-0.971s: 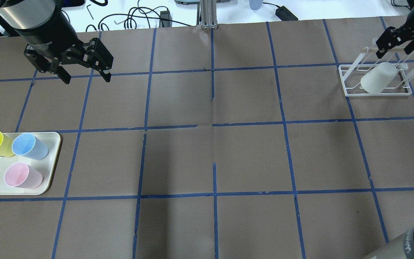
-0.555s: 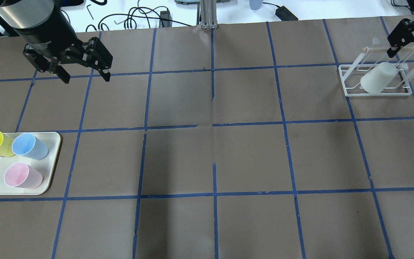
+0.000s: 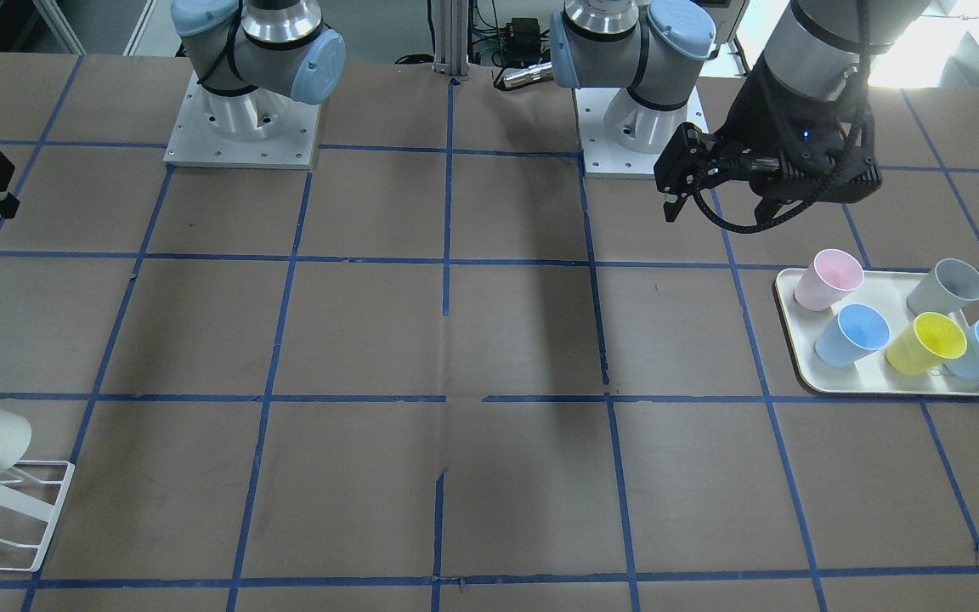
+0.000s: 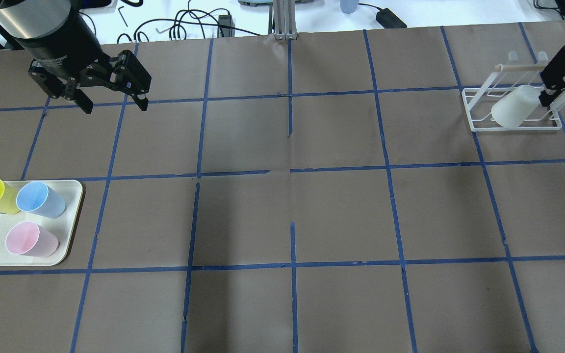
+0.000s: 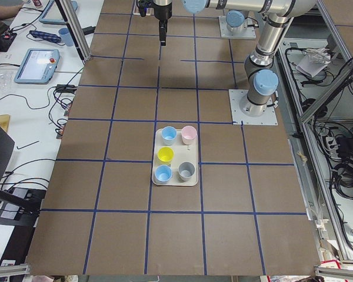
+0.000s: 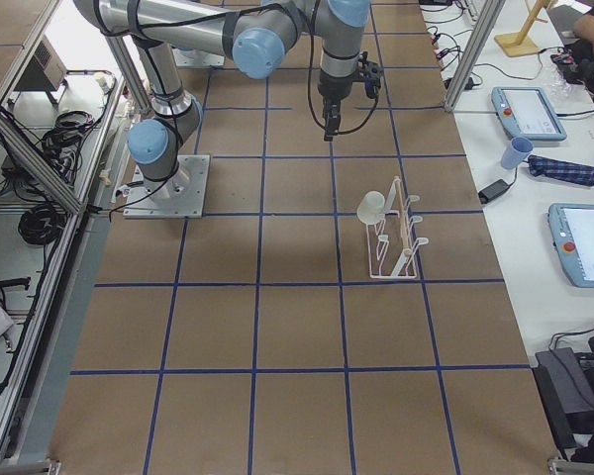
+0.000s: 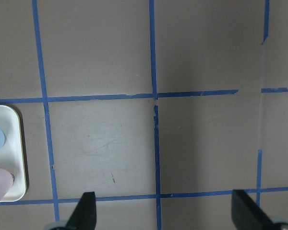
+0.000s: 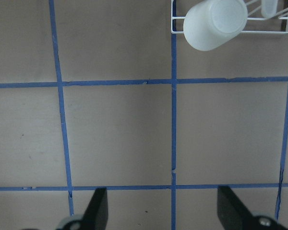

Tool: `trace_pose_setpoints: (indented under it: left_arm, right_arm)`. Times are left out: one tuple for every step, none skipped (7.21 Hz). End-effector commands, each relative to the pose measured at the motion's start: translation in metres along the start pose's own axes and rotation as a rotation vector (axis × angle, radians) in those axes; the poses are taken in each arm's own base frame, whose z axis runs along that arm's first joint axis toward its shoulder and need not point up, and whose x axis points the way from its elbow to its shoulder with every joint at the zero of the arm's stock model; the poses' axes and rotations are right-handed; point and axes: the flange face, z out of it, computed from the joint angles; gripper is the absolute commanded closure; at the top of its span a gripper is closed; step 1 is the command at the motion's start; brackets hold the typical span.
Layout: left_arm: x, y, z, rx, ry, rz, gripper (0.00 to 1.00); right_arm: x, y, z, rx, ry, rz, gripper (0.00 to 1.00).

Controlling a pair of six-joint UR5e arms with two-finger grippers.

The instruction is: Transfer IKEA cup to right arm and place on rack

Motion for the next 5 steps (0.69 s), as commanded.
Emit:
trace_pose_setpoints:
  left_arm:
    - [-0.006,0.000,0.000,-0.002,0.003,-0.012,0.00]
    - [-0.006,0.000,-0.001,0.003,0.001,-0.013,0.00]
    - [-0.006,0.000,-0.001,0.003,0.001,-0.013,0.00]
    - [-0.006,0.000,-0.001,0.003,0.001,-0.013,0.00]
    - [-0.006,0.000,-0.001,0.003,0.001,-0.013,0.00]
  right_arm:
    - [-0.043,0.010,0.001,0.008,0.004,0.070,0.17]
    - [-0.075,0.007,-0.006,0.038,0.034,0.013,0.17]
    - [-0.103,0.005,-0.015,0.050,0.060,-0.027,0.17]
    - [-0.134,-0.002,-0.012,0.049,0.052,-0.023,0.17]
    - [-0.175,-0.008,-0.015,0.058,0.058,-0.039,0.17]
